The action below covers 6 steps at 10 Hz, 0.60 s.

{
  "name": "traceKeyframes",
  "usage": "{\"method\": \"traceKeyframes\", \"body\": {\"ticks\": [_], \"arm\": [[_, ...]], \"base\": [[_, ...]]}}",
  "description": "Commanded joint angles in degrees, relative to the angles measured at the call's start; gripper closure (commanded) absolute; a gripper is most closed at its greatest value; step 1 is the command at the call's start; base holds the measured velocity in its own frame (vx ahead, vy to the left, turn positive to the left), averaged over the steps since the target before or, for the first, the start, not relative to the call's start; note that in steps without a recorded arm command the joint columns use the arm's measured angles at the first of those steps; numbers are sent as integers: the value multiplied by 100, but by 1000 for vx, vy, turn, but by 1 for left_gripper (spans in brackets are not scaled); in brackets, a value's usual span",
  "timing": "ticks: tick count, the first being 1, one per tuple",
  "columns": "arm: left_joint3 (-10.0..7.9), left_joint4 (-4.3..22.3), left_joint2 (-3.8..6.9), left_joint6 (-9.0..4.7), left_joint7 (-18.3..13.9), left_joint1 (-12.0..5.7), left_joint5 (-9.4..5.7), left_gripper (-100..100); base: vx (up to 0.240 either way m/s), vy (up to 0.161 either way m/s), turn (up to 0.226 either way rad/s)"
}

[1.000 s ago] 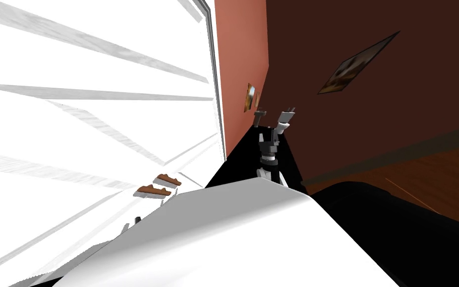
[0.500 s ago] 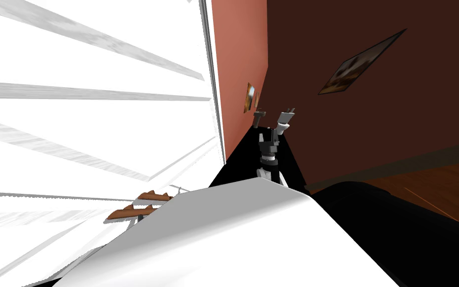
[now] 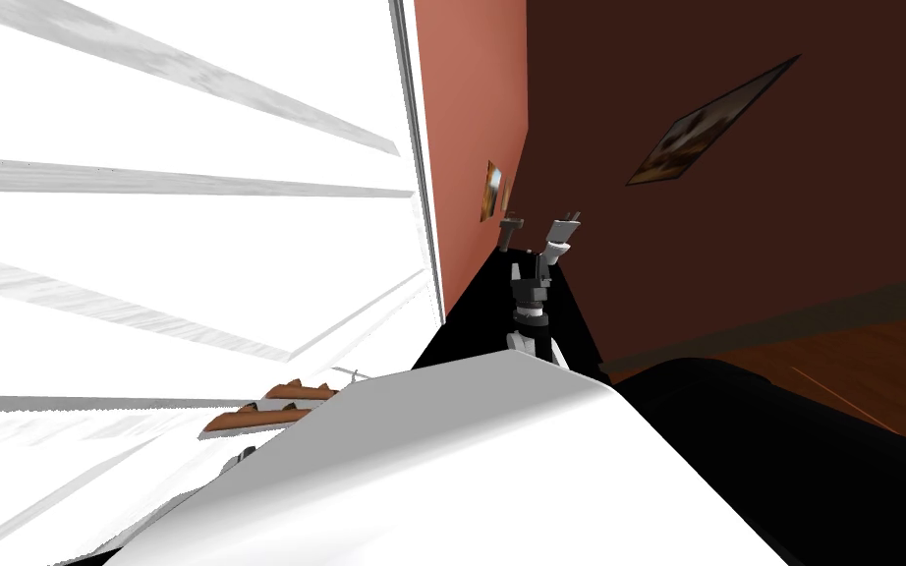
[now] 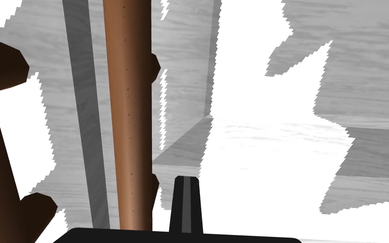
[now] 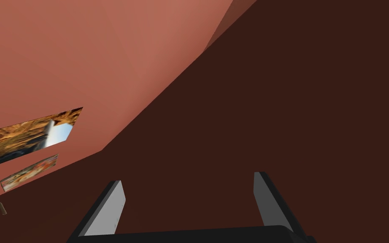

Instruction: Push the door open

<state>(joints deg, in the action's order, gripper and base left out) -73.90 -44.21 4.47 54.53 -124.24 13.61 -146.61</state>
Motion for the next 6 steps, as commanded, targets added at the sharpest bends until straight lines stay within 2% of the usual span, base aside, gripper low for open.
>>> {"method": "traceKeyframes", "body": {"ticks": [1, 2, 3, 6], "arm": [[0, 0, 0, 0, 0, 0, 0, 100], [0, 0, 0, 0, 0, 0, 0, 100], [-4, 1, 8, -3, 9, -4, -2, -100], [-10, 2, 19, -8, 21, -12, -4, -100]], "base": [[-8, 1, 0], [0, 0, 0], [-169, -2, 17], [-243, 5, 14]]}}
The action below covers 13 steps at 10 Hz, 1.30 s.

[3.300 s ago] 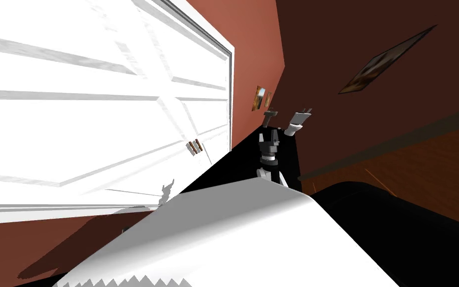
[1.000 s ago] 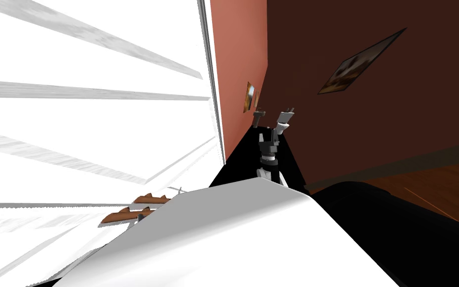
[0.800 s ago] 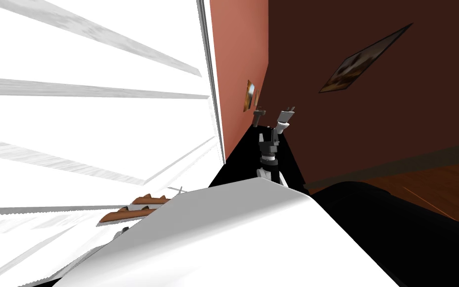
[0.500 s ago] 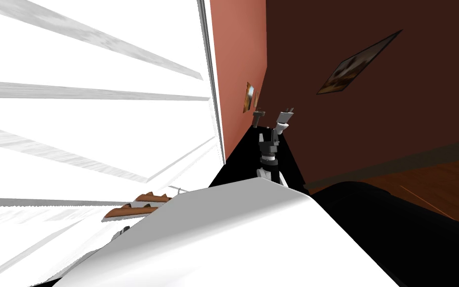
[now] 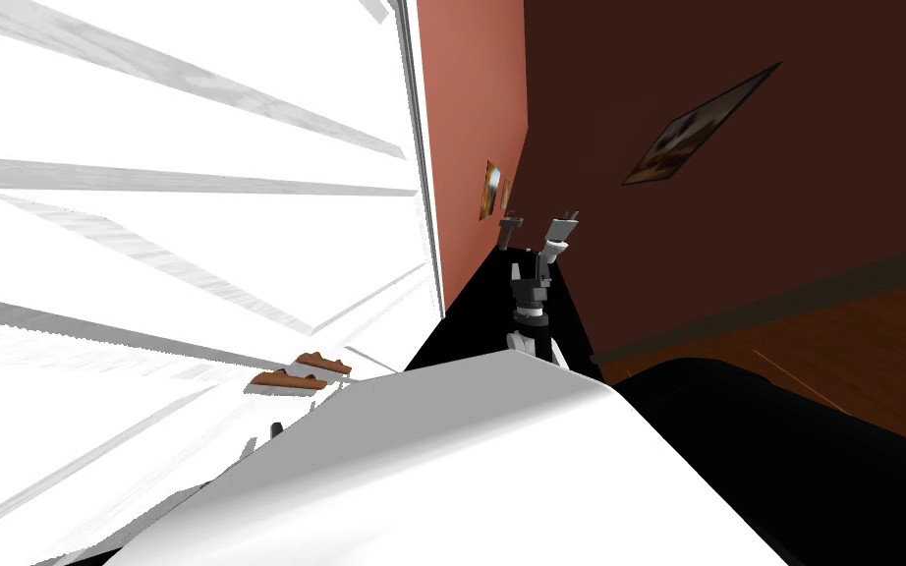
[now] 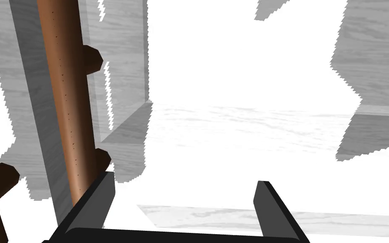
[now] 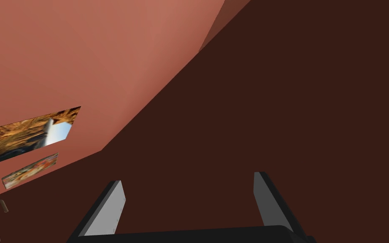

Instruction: Push the door open

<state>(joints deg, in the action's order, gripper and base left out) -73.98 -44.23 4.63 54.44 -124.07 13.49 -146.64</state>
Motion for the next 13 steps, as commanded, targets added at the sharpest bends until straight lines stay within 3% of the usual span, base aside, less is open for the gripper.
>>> {"method": "traceKeyframes", "body": {"ticks": [1, 13], "arm": [[-5, 4, 8, -1, 10, -3, -2, -100], [-71, 17, 108, -59, 162, -97, -29, -100]], "base": [[-285, -15, 22], [-255, -5, 22]]}}
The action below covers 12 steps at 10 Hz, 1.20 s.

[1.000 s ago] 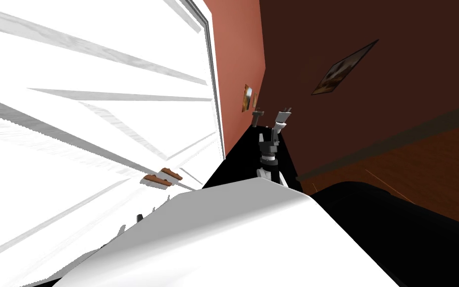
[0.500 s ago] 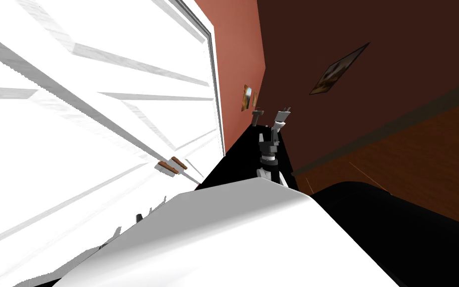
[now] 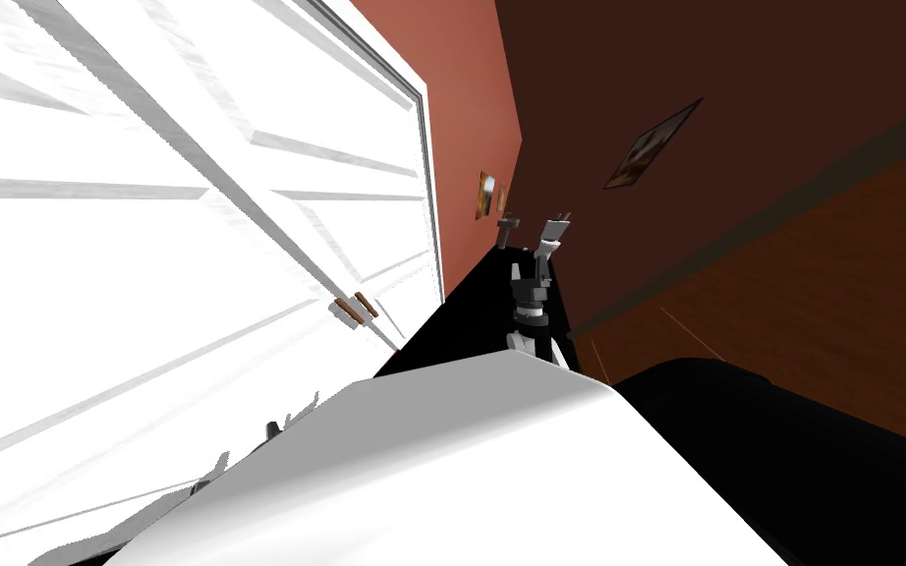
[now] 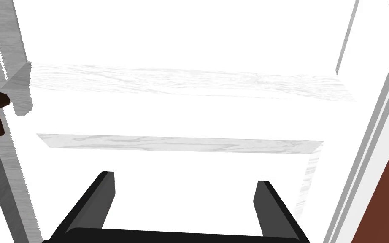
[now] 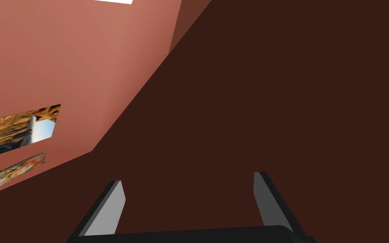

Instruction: Push the door open

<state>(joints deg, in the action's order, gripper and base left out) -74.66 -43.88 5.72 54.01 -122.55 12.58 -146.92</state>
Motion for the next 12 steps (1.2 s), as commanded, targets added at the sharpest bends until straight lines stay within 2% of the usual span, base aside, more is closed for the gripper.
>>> {"method": "traceKeyframes", "body": {"ticks": [1, 7, 12], "arm": [[-11, -17, 9, -23, 28, -17, -3, -100], [-87, -3, 93, -92, 210, -136, -35, -100], [-225, 22, 198, -222, 556, -379, -92, -100]], "base": [[-213, -30, 25], [-227, -45, 35], [-231, -44, 51]]}}
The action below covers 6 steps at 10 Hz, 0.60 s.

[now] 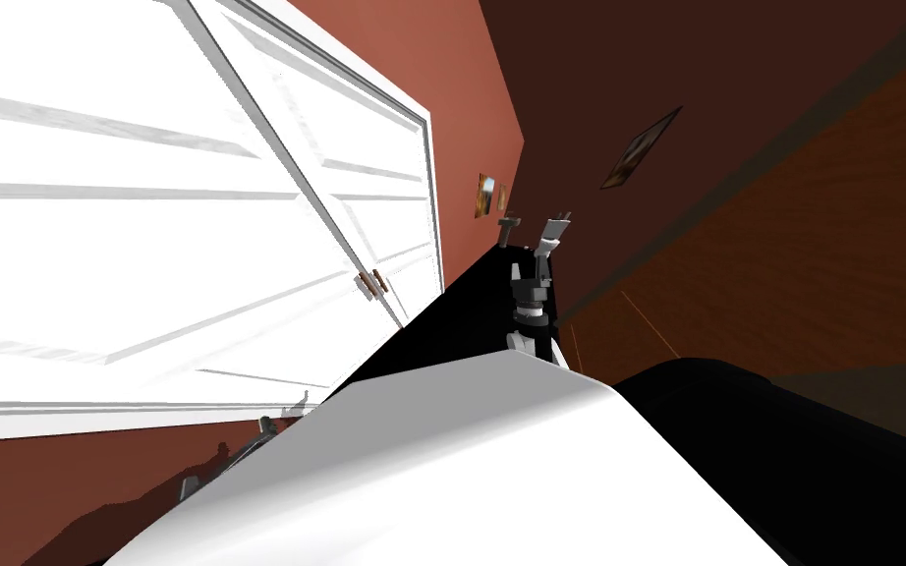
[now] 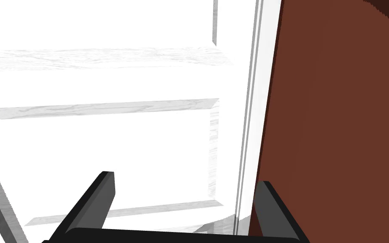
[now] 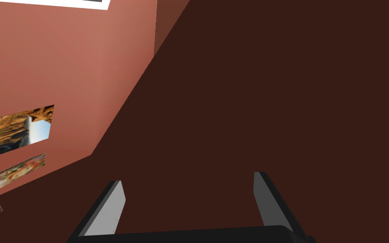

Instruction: Push the door open

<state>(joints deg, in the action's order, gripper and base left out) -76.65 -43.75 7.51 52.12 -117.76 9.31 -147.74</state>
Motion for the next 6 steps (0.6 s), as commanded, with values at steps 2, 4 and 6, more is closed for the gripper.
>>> {"method": "traceKeyframes", "body": {"ticks": [2, 4, 6], "arm": [[-98, 22, 53, -106, 273, -198, -41, -100], [-161, 33, 70, -173, 456, -342, -69, -100], [-225, 44, 70, -245, 652, -505, -97, -100]], "base": [[-158, -58, 47], [-49, -70, 37], [44, -44, 23]]}}
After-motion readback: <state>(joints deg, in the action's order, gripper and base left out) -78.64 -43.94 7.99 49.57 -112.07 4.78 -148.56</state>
